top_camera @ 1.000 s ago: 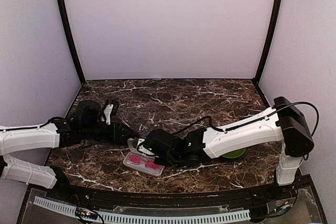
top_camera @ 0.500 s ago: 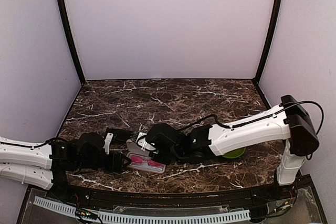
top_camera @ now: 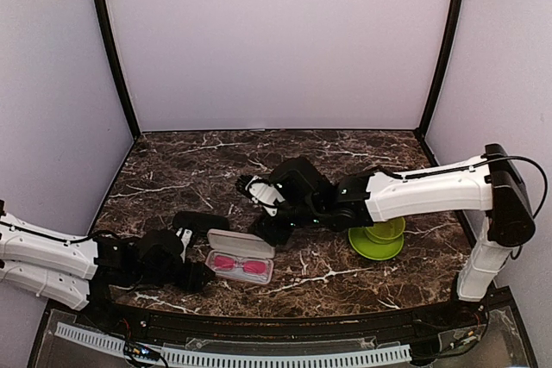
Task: Organize the sunglasses
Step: Close the case with sunglasses at the center of the board.
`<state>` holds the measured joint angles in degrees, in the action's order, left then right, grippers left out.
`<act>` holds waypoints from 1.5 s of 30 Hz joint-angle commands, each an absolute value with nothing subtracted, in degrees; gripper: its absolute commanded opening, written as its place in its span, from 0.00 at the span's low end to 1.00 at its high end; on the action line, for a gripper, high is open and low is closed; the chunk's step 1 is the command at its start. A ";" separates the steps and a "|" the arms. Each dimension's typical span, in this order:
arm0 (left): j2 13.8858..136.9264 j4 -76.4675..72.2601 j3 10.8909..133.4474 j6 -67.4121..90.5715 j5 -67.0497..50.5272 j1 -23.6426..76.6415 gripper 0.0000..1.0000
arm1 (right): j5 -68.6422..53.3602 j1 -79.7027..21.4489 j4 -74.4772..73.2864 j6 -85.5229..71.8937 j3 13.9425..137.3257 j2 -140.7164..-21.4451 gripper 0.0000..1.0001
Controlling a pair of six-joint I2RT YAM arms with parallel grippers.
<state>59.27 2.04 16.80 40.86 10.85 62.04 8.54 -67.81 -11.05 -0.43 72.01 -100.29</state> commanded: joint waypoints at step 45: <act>67.10 -0.30 20.96 39.05 12.68 62.18 0.48 | -9.02 -63.11 -7.37 -9.29 74.93 -106.42 0.48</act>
